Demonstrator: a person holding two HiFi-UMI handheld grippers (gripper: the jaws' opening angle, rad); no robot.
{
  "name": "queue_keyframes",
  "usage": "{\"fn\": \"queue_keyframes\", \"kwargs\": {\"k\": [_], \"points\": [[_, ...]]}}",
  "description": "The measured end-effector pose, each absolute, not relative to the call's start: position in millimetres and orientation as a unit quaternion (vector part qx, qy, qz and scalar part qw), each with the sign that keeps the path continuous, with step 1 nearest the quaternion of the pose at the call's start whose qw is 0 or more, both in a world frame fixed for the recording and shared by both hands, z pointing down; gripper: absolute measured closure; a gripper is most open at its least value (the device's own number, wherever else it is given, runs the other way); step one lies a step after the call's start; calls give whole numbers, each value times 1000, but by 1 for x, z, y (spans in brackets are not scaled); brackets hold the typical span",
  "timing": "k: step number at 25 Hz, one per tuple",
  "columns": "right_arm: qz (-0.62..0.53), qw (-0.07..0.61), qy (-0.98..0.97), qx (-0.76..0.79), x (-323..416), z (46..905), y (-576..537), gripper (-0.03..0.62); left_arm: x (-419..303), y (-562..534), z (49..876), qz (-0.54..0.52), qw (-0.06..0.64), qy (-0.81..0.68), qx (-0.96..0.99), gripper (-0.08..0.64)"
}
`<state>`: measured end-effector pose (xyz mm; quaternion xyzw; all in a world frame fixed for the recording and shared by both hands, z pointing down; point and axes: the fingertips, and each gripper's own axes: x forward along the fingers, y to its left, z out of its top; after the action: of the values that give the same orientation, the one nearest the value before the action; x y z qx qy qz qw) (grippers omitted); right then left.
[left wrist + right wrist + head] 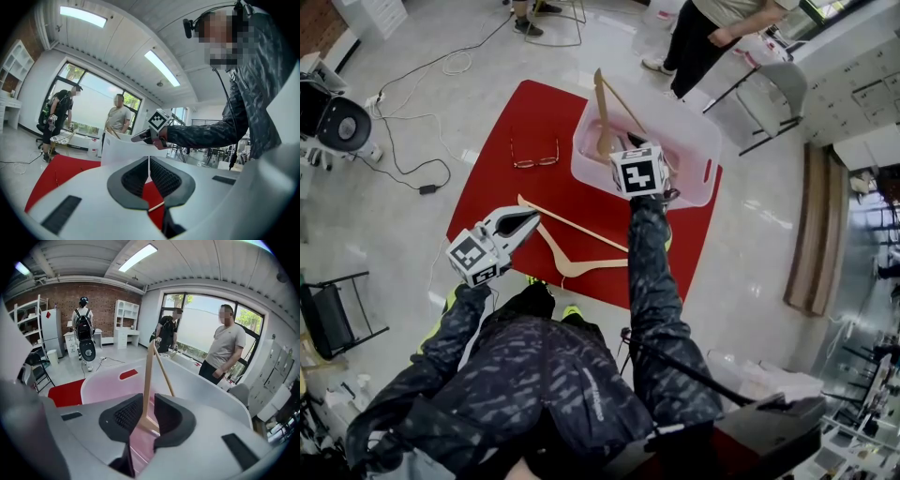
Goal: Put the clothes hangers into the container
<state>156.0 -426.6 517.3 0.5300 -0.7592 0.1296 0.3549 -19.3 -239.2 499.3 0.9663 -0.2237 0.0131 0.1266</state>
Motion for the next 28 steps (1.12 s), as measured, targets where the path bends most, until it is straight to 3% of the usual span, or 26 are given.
{"fn": "queue_keyframes", "kwargs": {"k": [8,28], "points": [[93,314,-780,532,158,482,-412,566,-5,-238,487,15,120,-213,970,548],[84,260,-825,495,158,441,-294,575,48,-193,445,8,99,-193,976,548]]}}
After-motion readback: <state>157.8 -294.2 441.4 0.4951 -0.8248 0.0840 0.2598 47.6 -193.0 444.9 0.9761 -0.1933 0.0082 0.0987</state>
